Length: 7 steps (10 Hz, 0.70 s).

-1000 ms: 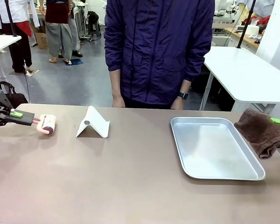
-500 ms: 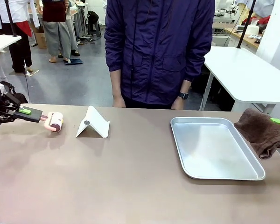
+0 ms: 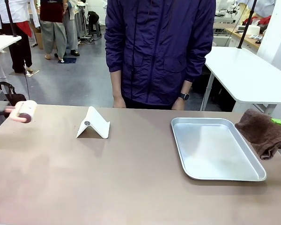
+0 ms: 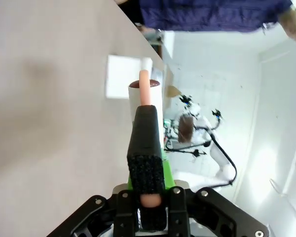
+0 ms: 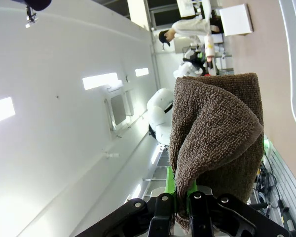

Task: Clean the surface of the table.
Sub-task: Clean the area not pointed to by the person.

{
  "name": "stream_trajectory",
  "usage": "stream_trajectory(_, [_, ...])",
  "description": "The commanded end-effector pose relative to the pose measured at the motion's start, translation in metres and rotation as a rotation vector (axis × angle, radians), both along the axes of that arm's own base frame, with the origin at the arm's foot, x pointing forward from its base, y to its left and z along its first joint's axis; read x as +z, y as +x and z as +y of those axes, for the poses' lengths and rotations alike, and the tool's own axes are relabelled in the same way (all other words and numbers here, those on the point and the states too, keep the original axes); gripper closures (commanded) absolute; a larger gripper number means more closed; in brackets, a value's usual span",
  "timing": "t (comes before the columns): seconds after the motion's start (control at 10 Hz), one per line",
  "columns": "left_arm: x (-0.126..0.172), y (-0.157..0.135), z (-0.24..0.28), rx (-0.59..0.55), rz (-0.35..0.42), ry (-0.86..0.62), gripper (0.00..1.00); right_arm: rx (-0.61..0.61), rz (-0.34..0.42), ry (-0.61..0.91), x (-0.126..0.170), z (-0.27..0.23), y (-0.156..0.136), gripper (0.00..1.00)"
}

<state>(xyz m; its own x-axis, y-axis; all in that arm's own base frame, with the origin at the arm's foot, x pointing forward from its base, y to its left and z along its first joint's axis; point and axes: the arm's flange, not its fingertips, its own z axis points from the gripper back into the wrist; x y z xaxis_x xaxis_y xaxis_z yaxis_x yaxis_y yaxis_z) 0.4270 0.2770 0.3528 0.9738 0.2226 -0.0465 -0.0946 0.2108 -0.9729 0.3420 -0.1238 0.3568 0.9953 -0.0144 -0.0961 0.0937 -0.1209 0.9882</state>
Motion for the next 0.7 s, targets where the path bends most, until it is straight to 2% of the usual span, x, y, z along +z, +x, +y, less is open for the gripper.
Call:
stream_trajectory(0.0, [-0.002, -0.053, 0.004, -0.020, -0.090, -0.027, 0.78, 0.008, -0.005, 0.006, 0.005, 0.000, 0.000, 0.91])
stream_trajectory(0.1, [-0.004, -0.073, 0.007, -0.005, -0.132, -0.033, 0.78, 0.008, -0.005, 0.006, 0.005, 0.000, 0.000, 0.91])
stream_trajectory(0.3, [-0.010, -0.085, 0.010, 0.013, -0.163, -0.040, 0.78, 0.008, -0.005, 0.006, 0.005, 0.000, 0.000, 0.91])
stream_trajectory(0.4, [-0.005, -0.076, 0.016, 0.005, -0.111, -0.039, 0.78, 0.008, -0.005, 0.006, 0.005, 0.000, 0.000, 0.91])
stream_trajectory(0.6, [-0.005, -0.076, 0.016, 0.005, -0.111, -0.039, 0.78, 0.008, -0.005, 0.006, 0.005, 0.000, 0.000, 0.91])
